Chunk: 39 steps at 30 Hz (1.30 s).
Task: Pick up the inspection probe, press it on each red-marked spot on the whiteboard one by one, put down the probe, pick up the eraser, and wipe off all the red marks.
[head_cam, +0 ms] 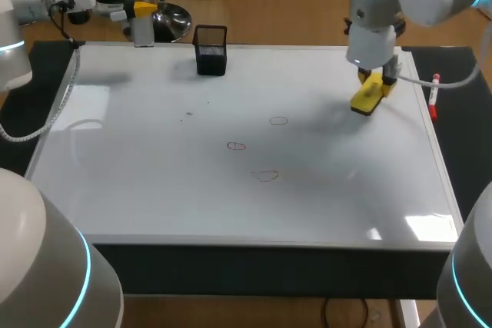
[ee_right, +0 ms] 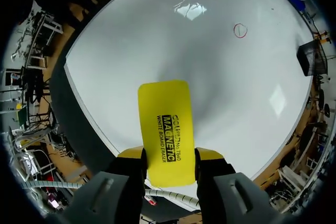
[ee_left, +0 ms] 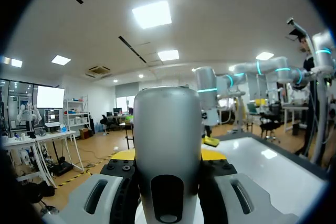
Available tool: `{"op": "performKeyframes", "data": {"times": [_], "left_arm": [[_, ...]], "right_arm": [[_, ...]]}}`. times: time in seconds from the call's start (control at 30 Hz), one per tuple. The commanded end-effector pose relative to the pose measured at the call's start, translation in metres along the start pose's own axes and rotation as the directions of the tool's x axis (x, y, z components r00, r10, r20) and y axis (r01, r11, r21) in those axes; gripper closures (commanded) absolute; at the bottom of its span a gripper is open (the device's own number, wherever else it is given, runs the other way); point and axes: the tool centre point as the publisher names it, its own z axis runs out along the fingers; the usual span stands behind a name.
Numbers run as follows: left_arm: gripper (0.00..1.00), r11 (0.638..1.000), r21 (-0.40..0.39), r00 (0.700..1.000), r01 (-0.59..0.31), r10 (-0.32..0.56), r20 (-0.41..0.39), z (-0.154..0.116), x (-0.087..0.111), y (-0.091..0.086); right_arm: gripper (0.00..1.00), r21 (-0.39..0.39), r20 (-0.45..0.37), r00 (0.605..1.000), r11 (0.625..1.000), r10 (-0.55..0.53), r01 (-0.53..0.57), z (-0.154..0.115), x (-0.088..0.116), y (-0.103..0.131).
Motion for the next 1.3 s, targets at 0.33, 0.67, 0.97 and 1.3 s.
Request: {"op": "performKeyframes", "data": {"times": [0.33,0.67,0.97,1.3], "left_arm": [[1.00,1.000,-0.001,1.000,-0.001,0.001,0.002,0.000,0.001,-0.002],[1.00,1.000,-0.001,1.000,-0.001,0.001,0.002,0.000,0.001,-0.002],[1.00,1.000,-0.001,1.000,-0.001,0.001,0.002,0.000,0.001,-0.002],[1.00,1.000,-0.001,1.000,-0.001,0.001,0.002,0.000,0.001,-0.002]], "right_arm": [[1.00,-0.015,0.129,0.990,0.999,0.053,-0.052,0.008,0.030,-0.002],[1.00,-0.045,0.121,0.992,0.999,0.036,-0.030,0.010,0.026,-0.005],[1.00,-0.049,0.134,0.991,0.999,-0.004,0.011,0.003,0.019,-0.006],[1.00,-0.049,0.134,0.991,0.999,-0.004,0.011,0.003,0.019,-0.006]]}}
